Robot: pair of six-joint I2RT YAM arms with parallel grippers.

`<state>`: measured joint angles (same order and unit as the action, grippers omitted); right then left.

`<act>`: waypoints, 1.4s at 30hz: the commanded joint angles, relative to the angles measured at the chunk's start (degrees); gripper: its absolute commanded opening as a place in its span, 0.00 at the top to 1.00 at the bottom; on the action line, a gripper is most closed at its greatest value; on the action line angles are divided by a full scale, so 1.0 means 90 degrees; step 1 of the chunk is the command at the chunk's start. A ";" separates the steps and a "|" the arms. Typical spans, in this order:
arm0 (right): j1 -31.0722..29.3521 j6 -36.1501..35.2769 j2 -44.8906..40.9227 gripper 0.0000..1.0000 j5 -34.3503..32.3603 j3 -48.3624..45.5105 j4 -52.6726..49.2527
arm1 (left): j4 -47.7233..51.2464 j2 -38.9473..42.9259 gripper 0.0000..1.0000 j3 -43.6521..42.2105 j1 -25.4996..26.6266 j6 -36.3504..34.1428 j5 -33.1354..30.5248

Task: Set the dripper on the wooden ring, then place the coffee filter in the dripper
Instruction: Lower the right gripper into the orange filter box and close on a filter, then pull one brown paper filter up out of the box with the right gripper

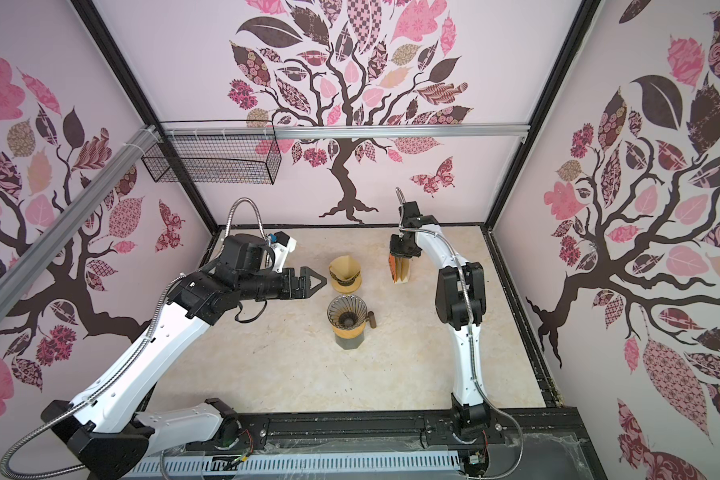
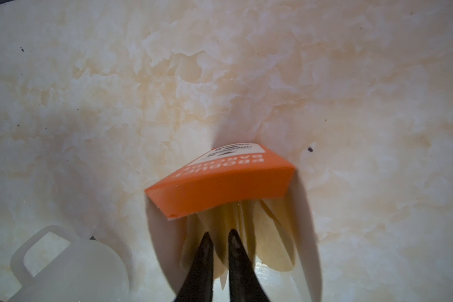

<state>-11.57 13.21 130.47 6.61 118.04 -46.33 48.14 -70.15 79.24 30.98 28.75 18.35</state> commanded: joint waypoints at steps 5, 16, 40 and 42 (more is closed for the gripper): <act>0.0036 -0.0091 0.0380 0.87 0.0008 0.0342 -0.0146 | -0.0046 -0.0028 0.02 -0.0055 -0.0034 -0.0036 0.0031; 0.0035 -0.0103 0.0323 0.97 0.0027 0.0374 -0.0215 | -0.0038 -0.0032 0.02 -0.0070 -0.0032 -0.0060 0.0003; 0.0035 -0.0033 -0.0693 1.00 -0.0146 -0.0119 -0.0556 | -0.0071 -0.0091 0.02 -0.0109 -0.0034 -0.0089 0.0052; 0.0035 -0.0023 -0.0768 1.00 -0.0149 -0.0117 -0.0575 | -0.0056 -0.0085 0.02 -0.0127 -0.0030 -0.0108 0.0051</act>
<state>-11.49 13.06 128.92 5.78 117.01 -49.98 48.14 -71.05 79.24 30.98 28.67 18.50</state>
